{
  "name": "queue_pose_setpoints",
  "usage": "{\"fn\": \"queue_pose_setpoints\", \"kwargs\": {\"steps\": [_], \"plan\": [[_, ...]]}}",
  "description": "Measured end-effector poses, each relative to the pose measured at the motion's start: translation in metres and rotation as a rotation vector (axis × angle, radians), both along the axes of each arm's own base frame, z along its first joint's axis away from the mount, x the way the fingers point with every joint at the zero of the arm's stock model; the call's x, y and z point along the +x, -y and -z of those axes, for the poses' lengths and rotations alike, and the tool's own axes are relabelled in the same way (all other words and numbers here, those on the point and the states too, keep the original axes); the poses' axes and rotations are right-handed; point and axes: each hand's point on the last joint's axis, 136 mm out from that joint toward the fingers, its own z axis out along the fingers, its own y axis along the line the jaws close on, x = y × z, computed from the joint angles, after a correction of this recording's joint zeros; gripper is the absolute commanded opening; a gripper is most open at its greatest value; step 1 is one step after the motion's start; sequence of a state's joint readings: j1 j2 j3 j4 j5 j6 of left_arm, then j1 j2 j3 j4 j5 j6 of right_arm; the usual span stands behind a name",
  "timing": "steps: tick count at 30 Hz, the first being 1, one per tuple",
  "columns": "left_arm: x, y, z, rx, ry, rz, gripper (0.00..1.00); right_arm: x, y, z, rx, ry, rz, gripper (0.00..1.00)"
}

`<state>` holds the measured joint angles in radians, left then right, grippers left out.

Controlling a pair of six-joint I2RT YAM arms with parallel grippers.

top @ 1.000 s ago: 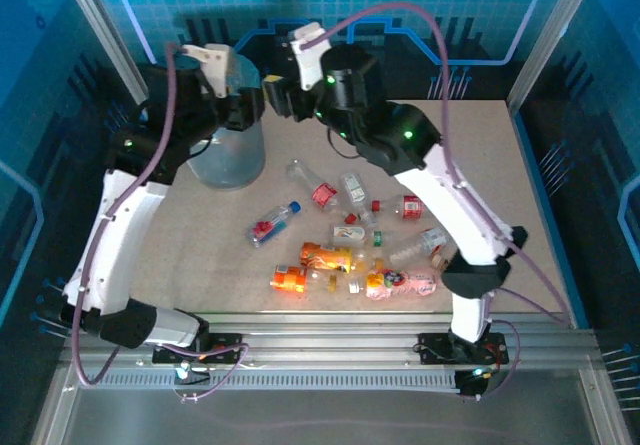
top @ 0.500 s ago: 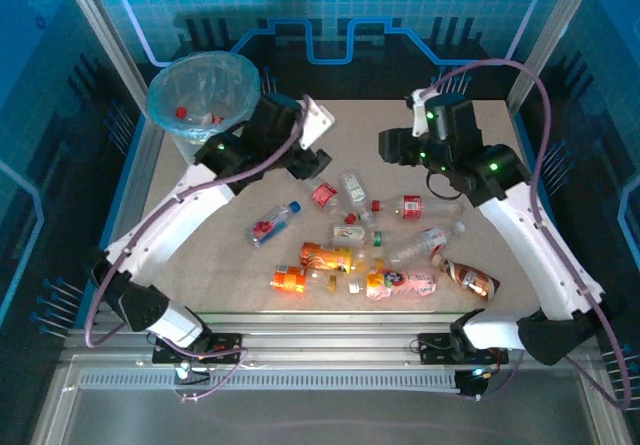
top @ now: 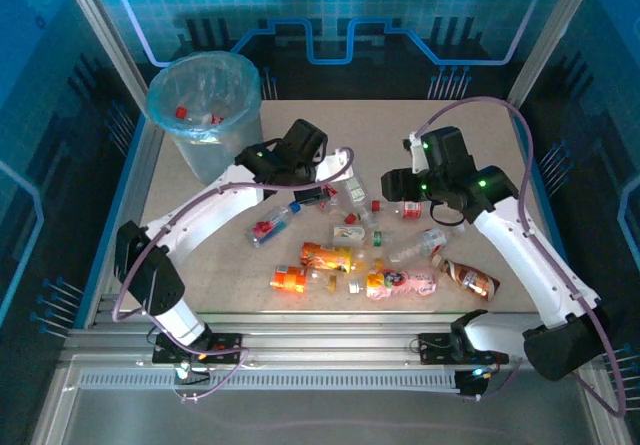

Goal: Put the plastic bottles in the bin

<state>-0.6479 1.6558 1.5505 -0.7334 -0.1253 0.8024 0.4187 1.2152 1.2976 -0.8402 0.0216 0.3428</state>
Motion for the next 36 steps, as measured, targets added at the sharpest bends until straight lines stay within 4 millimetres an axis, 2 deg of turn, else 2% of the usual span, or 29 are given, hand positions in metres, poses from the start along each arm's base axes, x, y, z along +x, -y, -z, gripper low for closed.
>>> {"fn": "queue_pose_setpoints", "kwargs": {"steps": [4, 7, 10, 16, 19, 24, 30, 36], "plan": [[0.0, 0.001, 0.018, 0.017, -0.077, 0.066, 0.62, -0.003, -0.005, 0.005, 0.024, -0.014, -0.017, 0.66], [0.007, 0.003, 0.024, 0.025, -0.116, 0.104, 0.61, -0.003, -0.008, 0.009, 0.038, -0.018, -0.03, 0.66], [0.009, 0.008, 0.036, 0.041, -0.144, 0.169, 0.62, -0.001, -0.011, 0.015, 0.034, -0.034, -0.039, 0.66], [-0.003, 0.023, 0.068, 0.055, -0.223, 0.332, 0.67, 0.011, -0.01, 0.034, -0.039, -0.087, -0.067, 0.67], [-0.001, 0.031, 0.081, 0.051, -0.236, 0.377, 0.7, 0.018, -0.003, 0.031, -0.059, -0.081, -0.061, 0.68], [0.011, 0.043, 0.101, 0.073, -0.247, 0.433, 0.69, 0.028, 0.012, 0.021, -0.069, -0.05, -0.038, 0.68], [0.016, 0.053, 0.125, 0.115, -0.276, 0.486, 0.67, 0.036, 0.029, 0.031, -0.076, -0.081, -0.01, 0.68], [0.011, 0.053, 0.141, 0.165, -0.296, 0.524, 0.66, 0.04, 0.03, 0.043, -0.076, -0.116, -0.019, 0.69]]}}
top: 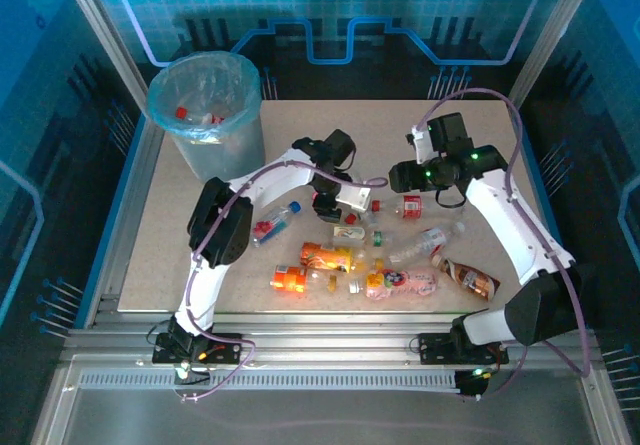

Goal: Put the plastic bottles in the bin

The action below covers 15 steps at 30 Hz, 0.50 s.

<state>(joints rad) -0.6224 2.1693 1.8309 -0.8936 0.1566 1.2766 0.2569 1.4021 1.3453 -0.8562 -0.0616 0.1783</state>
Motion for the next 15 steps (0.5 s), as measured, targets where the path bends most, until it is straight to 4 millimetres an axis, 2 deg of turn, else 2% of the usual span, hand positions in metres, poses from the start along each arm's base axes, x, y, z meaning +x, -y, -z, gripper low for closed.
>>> {"fn": "queue_pose_setpoints", "kwargs": {"steps": [15], "plan": [[0.022, 0.003, 0.034, 0.035, 0.036, 0.021, 0.63, 0.005, -0.005, 0.005, 0.016, -0.02, -0.019, 0.65]]}}
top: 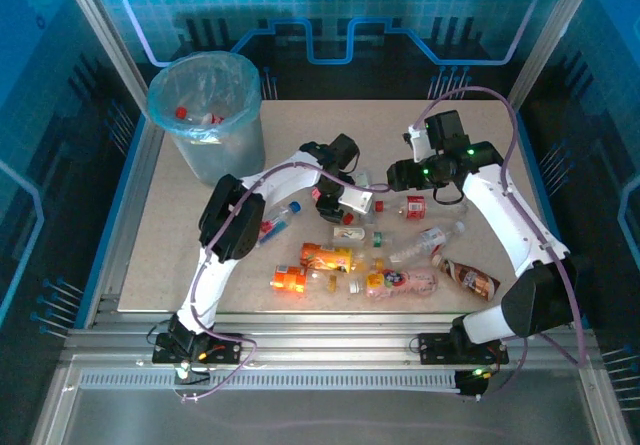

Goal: Put the plastic bottles in the bin

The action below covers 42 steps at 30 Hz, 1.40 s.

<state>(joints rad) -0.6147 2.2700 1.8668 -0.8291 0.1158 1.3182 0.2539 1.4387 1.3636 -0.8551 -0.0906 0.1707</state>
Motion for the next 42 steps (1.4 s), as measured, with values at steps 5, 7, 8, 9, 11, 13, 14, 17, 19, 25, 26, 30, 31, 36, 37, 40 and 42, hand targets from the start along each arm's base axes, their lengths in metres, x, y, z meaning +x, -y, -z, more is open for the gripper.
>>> {"fn": "queue_pose_setpoints", "kwargs": {"steps": [5, 7, 8, 9, 11, 13, 14, 17, 19, 25, 26, 30, 31, 36, 37, 40, 42], "plan": [[0.002, -0.003, 0.01, 0.014, -0.01, -0.001, 0.59, 0.0, 0.0, 0.0, 0.0, 0.0, 0.0, 0.65], [0.002, -0.004, 0.011, 0.016, -0.007, 0.004, 0.56, 0.0, 0.0, 0.0, 0.001, 0.0, 0.0, 0.65], [0.003, -0.004, 0.011, 0.016, -0.005, 0.007, 0.53, 0.001, 0.0, -0.001, 0.001, 0.0, 0.0, 0.65], [0.003, -0.004, 0.011, 0.016, -0.003, 0.009, 0.5, 0.002, -0.001, -0.001, 0.003, 0.001, -0.001, 0.65], [0.004, -0.003, 0.01, 0.013, 0.001, 0.009, 0.41, 0.003, -0.002, -0.002, 0.008, 0.001, -0.003, 0.65], [0.006, -0.002, 0.01, 0.009, 0.007, 0.008, 0.36, 0.004, -0.003, -0.003, 0.012, 0.002, -0.005, 0.65], [0.006, -0.002, 0.01, 0.008, 0.011, 0.011, 0.34, 0.005, -0.003, -0.004, 0.015, 0.002, -0.006, 0.65], [0.011, -0.002, 0.006, 0.001, 0.021, 0.004, 0.27, 0.006, -0.005, -0.008, 0.022, 0.009, -0.006, 0.64], [0.015, -0.002, 0.0, -0.006, 0.031, -0.001, 0.25, 0.007, -0.005, -0.012, 0.026, 0.015, -0.007, 0.64], [0.022, -0.007, -0.026, -0.029, 0.059, -0.024, 0.2, 0.009, -0.007, -0.019, 0.039, 0.026, -0.001, 0.63], [0.023, -0.008, -0.033, -0.035, 0.066, -0.031, 0.2, 0.008, -0.006, -0.019, 0.04, 0.024, 0.002, 0.63], [0.025, -0.011, -0.075, -0.089, 0.116, -0.062, 0.19, 0.005, -0.008, -0.023, 0.049, 0.02, 0.006, 0.62], [0.025, -0.011, -0.09, -0.113, 0.134, -0.076, 0.19, 0.005, -0.01, -0.026, 0.052, 0.025, 0.005, 0.62], [0.021, -0.01, -0.164, -0.266, 0.213, -0.124, 0.13, 0.003, -0.029, -0.055, 0.081, 0.086, -0.033, 0.62], [0.019, -0.01, -0.18, -0.303, 0.226, -0.135, 0.1, 0.001, -0.034, -0.063, 0.087, 0.105, -0.043, 0.62], [0.016, -0.009, -0.226, -0.423, 0.262, -0.184, 0.0, -0.005, -0.051, -0.086, 0.1, 0.166, -0.08, 0.62], [0.015, -0.01, -0.254, -0.502, 0.291, -0.224, 0.0, -0.012, -0.063, -0.1, 0.106, 0.207, -0.108, 0.63]]}}
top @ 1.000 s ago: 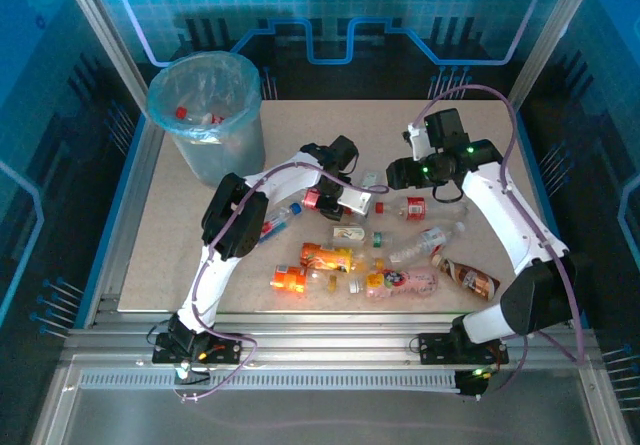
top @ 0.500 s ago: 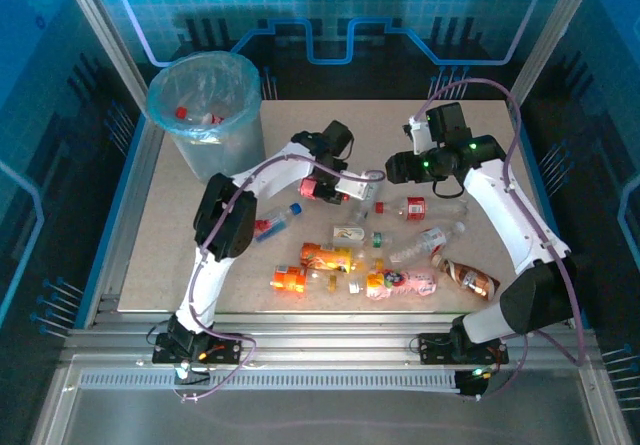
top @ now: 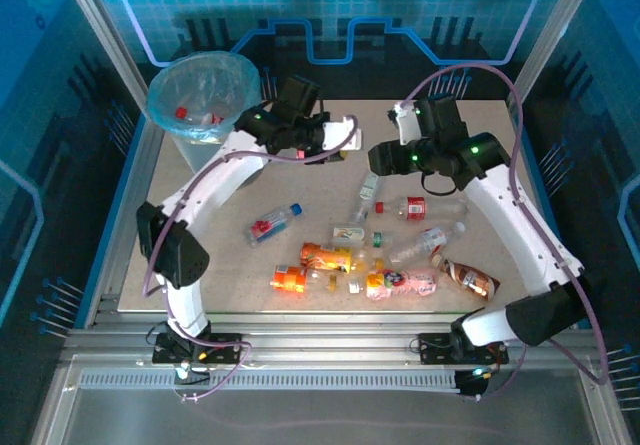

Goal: Put the plastic bottles in the bin

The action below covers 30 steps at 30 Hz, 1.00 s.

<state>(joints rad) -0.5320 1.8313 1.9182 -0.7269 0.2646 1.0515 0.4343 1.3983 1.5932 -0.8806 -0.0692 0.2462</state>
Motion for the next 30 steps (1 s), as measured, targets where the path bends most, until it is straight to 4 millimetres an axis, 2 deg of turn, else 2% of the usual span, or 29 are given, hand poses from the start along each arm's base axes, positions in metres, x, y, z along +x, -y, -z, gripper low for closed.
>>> {"fn": "queue_pose_setpoints", "kwargs": {"steps": [4, 9, 15, 18, 20, 25, 28, 30], "plan": [[-0.003, -0.008, -0.046, -0.156, 0.045, -0.089, 0.0, -0.009, -0.022, -0.028, 0.015, 0.093, -0.048, 0.63], [0.001, -0.021, -0.095, -0.349, 0.061, -0.203, 0.0, -0.012, -0.036, -0.061, 0.031, 0.191, -0.062, 0.63], [0.016, -0.055, -0.145, -0.575, 0.036, -0.385, 0.0, -0.018, -0.063, -0.113, 0.084, 0.319, -0.112, 0.63], [0.023, -0.08, -0.174, -0.694, 0.03, -0.484, 0.0, -0.018, -0.084, -0.138, 0.111, 0.379, -0.152, 0.62], [0.027, -0.103, -0.196, -0.779, 0.049, -0.56, 0.0, -0.017, -0.1, -0.151, 0.125, 0.413, -0.181, 0.62], [0.029, -0.164, -0.24, -0.941, 0.123, -0.715, 0.0, -0.016, -0.142, -0.174, 0.153, 0.479, -0.257, 0.62], [0.033, -0.201, -0.253, -1.014, 0.146, -0.805, 0.0, -0.015, -0.17, -0.183, 0.18, 0.513, -0.306, 0.62], [0.038, -0.225, -0.254, -1.053, 0.146, -0.865, 0.0, -0.013, -0.189, -0.189, 0.2, 0.532, -0.335, 0.61]]}}
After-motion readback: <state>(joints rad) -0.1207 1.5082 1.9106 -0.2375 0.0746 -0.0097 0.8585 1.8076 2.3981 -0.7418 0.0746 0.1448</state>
